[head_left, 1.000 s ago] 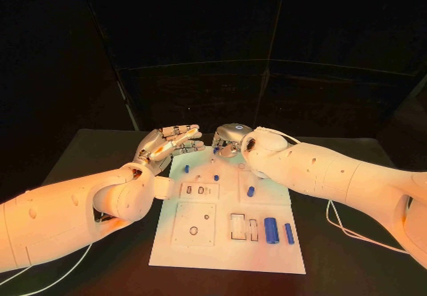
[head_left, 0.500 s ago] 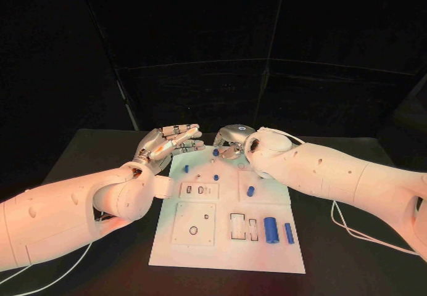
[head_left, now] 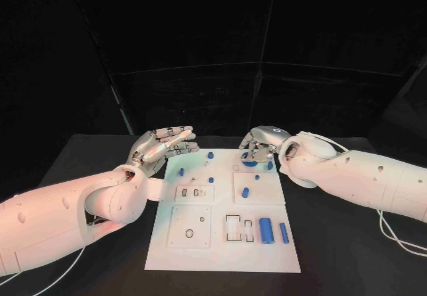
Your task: Assemble the parts on the task board
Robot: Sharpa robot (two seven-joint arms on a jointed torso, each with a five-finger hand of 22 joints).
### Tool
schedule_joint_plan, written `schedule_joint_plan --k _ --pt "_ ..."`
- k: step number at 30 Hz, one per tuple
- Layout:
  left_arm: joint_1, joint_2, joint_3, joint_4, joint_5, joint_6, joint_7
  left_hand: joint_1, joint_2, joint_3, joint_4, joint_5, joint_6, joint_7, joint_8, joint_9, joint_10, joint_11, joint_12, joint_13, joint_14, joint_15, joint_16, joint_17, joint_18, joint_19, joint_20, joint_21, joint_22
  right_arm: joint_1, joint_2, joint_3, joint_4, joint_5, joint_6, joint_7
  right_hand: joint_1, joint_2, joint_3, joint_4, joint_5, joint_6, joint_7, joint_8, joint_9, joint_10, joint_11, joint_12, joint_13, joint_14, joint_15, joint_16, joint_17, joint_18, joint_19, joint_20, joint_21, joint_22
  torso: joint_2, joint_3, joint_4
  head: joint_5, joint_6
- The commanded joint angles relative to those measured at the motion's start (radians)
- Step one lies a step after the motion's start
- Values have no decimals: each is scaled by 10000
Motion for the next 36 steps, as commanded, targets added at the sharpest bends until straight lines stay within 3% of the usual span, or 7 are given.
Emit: schedule_joint_plan --k 1,2,3,4,8,16,36 --pt "16 8 8 -1 -6 196 20 -7 46 16 -55 19 59 311 -39 -16 23 12 -49 -12 3 9 -41 11 126 73 1 -56 -9 22 -192 4 128 996 11 -513 -272 -93 -391 435 361 -75 -64 62 -10 281 -107 1021 823 351 -84 245 365 -232 289 -51 281 494 -21 28 -74 -161 41" --pt "16 11 8 -6 -6 203 14 -7 46 16 -55 19 59 311 -39 -16 23 12 -49 -12 3 9 -41 11 126 73 1 -56 -9 22 -272 4 148 1038 122 -580 -208 -134 -692 659 471 -120 -143 120 2 214 -92 2765 2566 400 -68 446 646 -311 467 -83 495 854 -7 21 -58 -201 51" --pt "16 20 8 -18 -6 213 1 -7 46 16 -55 19 59 311 -39 -16 23 12 -49 -12 3 9 -41 11 126 73 1 -57 -9 22 -358 4 159 1072 288 -680 -44 -4 -1059 1052 481 -228 -85 213 10 -38 -22 5620 5620 436 -74 713 1035 -370 632 -82 726 1242 5 21 -50 -220 58" --pt "16 27 8 -27 -6 222 -6 -1 50 19 -62 19 59 309 -40 -16 24 11 -49 -12 -2 10 -47 10 125 73 2 -61 -11 23 -382 4 152 1083 361 -725 157 162 -1352 1420 491 -293 44 349 25 -404 88 6983 7102 446 -20 869 1232 -357 669 -19 824 1396 11 27 -51 -211 65" --pt "15 78 8 -79 -6 263 -23 1 55 21 -67 19 58 308 -41 -16 23 11 -51 -12 -14 13 -56 7 122 67 4 -70 -16 22 -361 4 22 1065 721 -947 350 243 -1702 1780 263 -599 100 370 -14 -31 99 8319 8662 525 96 1183 1788 -451 847 70 1075 1853 9 10 -5 -279 21" --pt "14 143 7 -151 -6 289 -40 1 63 23 -80 19 59 309 -44 -16 23 13 -55 -12 -37 20 -77 1 118 45 9 -97 -29 20 -100 4 -282 896 1147 -1649 507 407 -2141 2270 -132 -841 181 449 -19 238 187 9021 9523 584 180 1460 2253 -550 1094 156 1407 2449 12 -9 20 -272 -54" --pt "13 196 7 -210 -6 382 -80 -76 71 -11 -91 19 48 325 -65 -16 7 32 -77 -13 -126 55 -161 -20 106 -70 37 -224 -77 15 443 1 -793 578 1699 -1967 1490 603 -2400 2070 -228 -970 215 634 -7 581 223 9611 10324 625 230 1700 2673 -605 1197 216 1614 2795 3 0 -2 -281 -101"
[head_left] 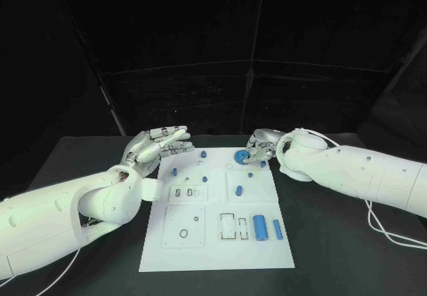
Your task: Assemble the parts on the task board
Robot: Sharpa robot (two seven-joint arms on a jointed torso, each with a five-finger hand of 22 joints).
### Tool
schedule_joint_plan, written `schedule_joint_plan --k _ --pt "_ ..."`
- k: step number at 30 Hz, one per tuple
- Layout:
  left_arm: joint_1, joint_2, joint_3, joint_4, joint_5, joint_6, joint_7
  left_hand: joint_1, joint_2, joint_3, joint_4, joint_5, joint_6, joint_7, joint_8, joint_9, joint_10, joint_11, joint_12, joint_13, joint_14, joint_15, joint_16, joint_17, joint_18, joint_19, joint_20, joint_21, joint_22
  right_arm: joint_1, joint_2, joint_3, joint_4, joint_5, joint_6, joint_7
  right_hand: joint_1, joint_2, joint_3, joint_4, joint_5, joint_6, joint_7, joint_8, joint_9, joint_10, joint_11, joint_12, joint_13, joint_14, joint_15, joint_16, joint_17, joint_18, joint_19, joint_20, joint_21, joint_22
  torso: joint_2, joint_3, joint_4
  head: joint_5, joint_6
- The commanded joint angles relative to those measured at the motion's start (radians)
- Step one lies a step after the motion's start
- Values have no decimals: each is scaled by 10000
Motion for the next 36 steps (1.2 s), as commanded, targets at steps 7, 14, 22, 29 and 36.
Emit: schedule_joint_plan --k 7,14,22,29,36 --pt "14 22 9 -15 -8 195 14 -50 41 -14 -30 18 47 327 -67 -17 5 34 -37 -16 -57 -16 -59 -9 107 -46 11 -76 -11 16 114 3 -17 -161 233 -114 228 72 -10 -110 110 -54 3 81 4 107 2 96 96 631 78 65 260 -153 63 -13 89 50 3 9 0 26 -23" --pt "14 20 9 -33 -8 162 49 -55 47 -14 -27 19 47 327 -68 -16 5 34 -37 -16 -57 -16 -60 -9 108 -48 12 -78 -11 16 140 3 -81 -165 115 -198 128 80 -129 -19 191 -127 22 84 -10 67 21 73 88 631 91 84 289 -155 56 -4 101 63 1 8 -4 27 -70" --pt "14 36 9 -65 -8 131 78 -55 49 -13 -27 19 48 327 -67 -16 6 34 -37 -16 -56 -16 -60 -9 108 -48 12 -79 -11 15 210 3 -113 -230 -149 -241 1 6 -308 106 178 -249 56 73 -23 -1 56 26 55 642 120 125 381 -156 44 21 109 70 6 12 3 12 -100" --pt "14 41 9 -96 -2 113 53 -51 57 -8 -32 19 49 327 -68 -16 8 34 -37 -15 -50 -18 -59 -8 111 -47 12 -83 -11 13 263 3 -94 -334 -269 -228 -25 -8 -357 147 165 -223 53 108 -12 52 59 92 142 651 126 150 439 -169 73 29 142 141 -1 9 4 32 -119" --pt "13 33 9 -126 40 107 35 -51 58 -8 -32 19 49 327 -68 -16 8 34 -37 -15 -49 -18 -59 -8 111 -46 12 -83 -11 13 267 3 -93 -589 -246 -279 124 31 -379 124 116 -94 19 229 17 117 32 174 250 661 115 183 513 -183 105 30 186 231 -2 8 2 28 -116"
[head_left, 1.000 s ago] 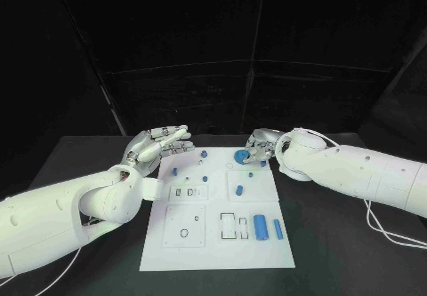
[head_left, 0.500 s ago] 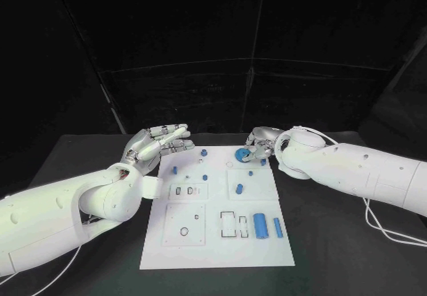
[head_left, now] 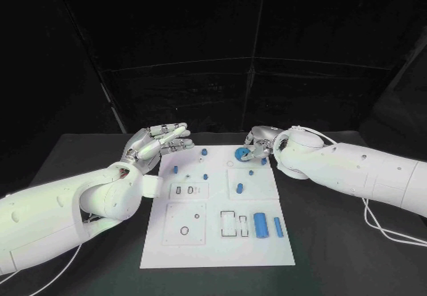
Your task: Assemble the parts on the task board
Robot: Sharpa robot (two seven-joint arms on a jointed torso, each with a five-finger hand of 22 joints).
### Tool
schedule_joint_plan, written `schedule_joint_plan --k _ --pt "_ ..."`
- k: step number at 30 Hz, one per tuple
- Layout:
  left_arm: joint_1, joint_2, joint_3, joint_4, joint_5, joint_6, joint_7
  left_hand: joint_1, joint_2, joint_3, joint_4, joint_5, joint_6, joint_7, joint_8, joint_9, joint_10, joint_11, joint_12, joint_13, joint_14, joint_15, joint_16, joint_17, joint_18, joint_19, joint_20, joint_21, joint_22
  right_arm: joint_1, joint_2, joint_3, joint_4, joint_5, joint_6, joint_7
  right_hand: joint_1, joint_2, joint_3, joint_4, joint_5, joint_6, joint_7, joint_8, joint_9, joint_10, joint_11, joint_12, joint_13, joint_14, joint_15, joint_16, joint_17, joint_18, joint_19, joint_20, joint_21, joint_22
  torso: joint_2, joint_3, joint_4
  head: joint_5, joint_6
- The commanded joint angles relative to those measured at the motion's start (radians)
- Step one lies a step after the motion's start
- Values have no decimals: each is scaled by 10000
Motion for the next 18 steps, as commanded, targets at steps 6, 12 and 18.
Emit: schedule_joint_plan --k 6,12,18 --pt "14 8 9 -1 37 82 39 -51 58 -9 -33 19 49 327 -68 -15 8 34 -37 -16 -50 -18 -59 -9 111 -46 12 -44 -14 15 20 3 -7 -514 -116 -142 374 191 23 -190 -94 272 -88 212 41 162 -56 140 153 665 5 71 582 -198 75 -21 89 97 1 3 -8 -11 -3" --pt "14 12 9 -16 39 90 32 -51 58 -9 -33 19 49 327 -68 -15 8 34 -37 -16 -50 -18 -59 -9 111 -46 12 -44 -14 13 75 3 -30 -809 -126 -164 875 507 334 -466 -695 842 -210 506 102 375 -170 342 429 682 -87 117 704 -211 98 -94 129 179 2 7 0 -20 -2" --pt "14 28 9 -28 40 108 13 -35 70 2 -49 20 53 326 -68 -14 12 33 -36 -15 -42 -20 -59 -7 114 -43 13 -50 -14 7 166 3 -40 -997 -246 -168 934 584 446 -509 -791 1075 -260 582 104 529 -213 496 626 696 -122 145 787 -215 103 -127 140 202 1 4 -3 -29 8"
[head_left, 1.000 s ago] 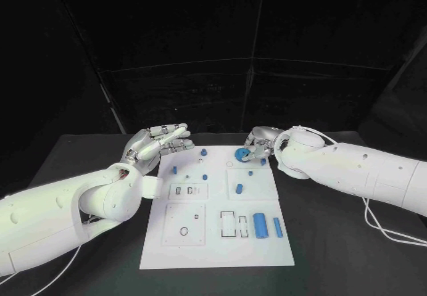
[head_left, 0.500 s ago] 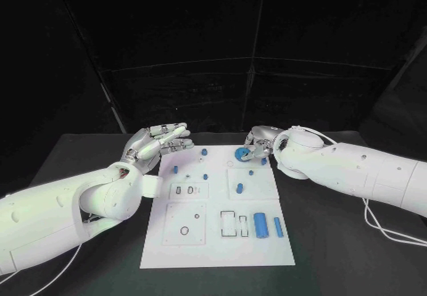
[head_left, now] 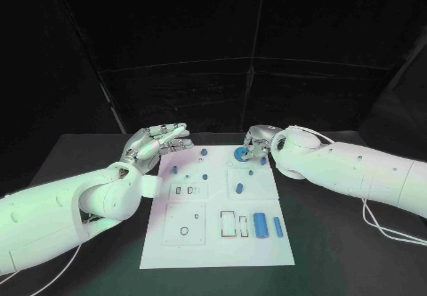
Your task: Assemble the parts on the task board
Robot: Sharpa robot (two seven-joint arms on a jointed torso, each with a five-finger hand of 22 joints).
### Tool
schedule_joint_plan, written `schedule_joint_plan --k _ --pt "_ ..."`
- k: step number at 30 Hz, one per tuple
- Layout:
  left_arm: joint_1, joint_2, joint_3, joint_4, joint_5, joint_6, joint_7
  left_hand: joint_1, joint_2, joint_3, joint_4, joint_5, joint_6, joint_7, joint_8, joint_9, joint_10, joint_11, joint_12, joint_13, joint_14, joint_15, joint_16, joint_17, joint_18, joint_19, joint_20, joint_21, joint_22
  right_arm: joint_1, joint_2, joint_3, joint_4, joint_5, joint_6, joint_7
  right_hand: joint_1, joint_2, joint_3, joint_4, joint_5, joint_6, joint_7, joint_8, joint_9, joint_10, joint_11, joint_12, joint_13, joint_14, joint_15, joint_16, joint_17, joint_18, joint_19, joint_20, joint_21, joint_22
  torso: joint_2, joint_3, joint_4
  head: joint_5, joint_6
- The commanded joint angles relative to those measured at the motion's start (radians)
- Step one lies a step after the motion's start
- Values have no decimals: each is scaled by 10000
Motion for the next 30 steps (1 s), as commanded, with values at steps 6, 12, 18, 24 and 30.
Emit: schedule_joint_plan --k 6,12,18,24,30 --pt "14 27 9 -5 19 119 11 -35 70 2 -49 20 53 326 -68 -15 12 33 -37 -16 -41 -20 -59 -8 114 -43 13 -51 -15 -1 91 -2 37 -485 -276 -36 98 63 115 -28 74 195 -49 54 -2 193 -50 170 258 697 -81 63 817 -60 40 -83 53 37 1 0 3 -23 9" --pt "14 27 9 -7 19 166 -10 -27 73 5 -57 19 53 328 -69 -14 12 33 -37 -16 -38 -21 -59 -7 115 -42 14 -54 -15 -12 81 -2 167 -512 -495 23 145 69 275 -81 513 296 -77 -13 -63 221 -85 189 309 703 -117 73 852 -66 49 -127 66 63 3 2 -3 -12 11" --pt "14 20 9 -38 19 180 -12 -27 73 5 -57 19 53 328 -69 -14 12 33 -37 -16 -38 -21 -59 -7 115 -42 14 -54 -15 -30 -31 -1 677 -571 -1095 37 120 44 370 -82 785 315 -73 -92 -104 246 -86 210 355 706 -120 79 871 -76 73 -137 89 111 -1 7 3 11 22" --pt "14 11 9 -68 19 181 -14 -27 73 5 -57 19 53 328 -69 -14 12 33 -37 -16 -38 -21 -59 -7 115 -42 14 -54 -15 -31 -91 3 1371 -880 -1612 -132 75 8 369 -63 796 310 -66 -120 -113 267 -80 231 385 710 -117 86 892 -88 104 -137 116 173 -4 -2 3 32 36" --pt "14 12 9 -80 19 183 -16 -27 73 5 -57 19 53 328 -69 -14 12 33 -37 -16 -38 -21 -59 -7 115 -42 14 -54 -15 -29 182 7 1500 -1078 -1738 -272 65 4 370 -58 794 315 -67 -123 -114 277 -80 242 399 714 -116 92 909 -96 123 -136 133 211 6 -1 26 90 34"
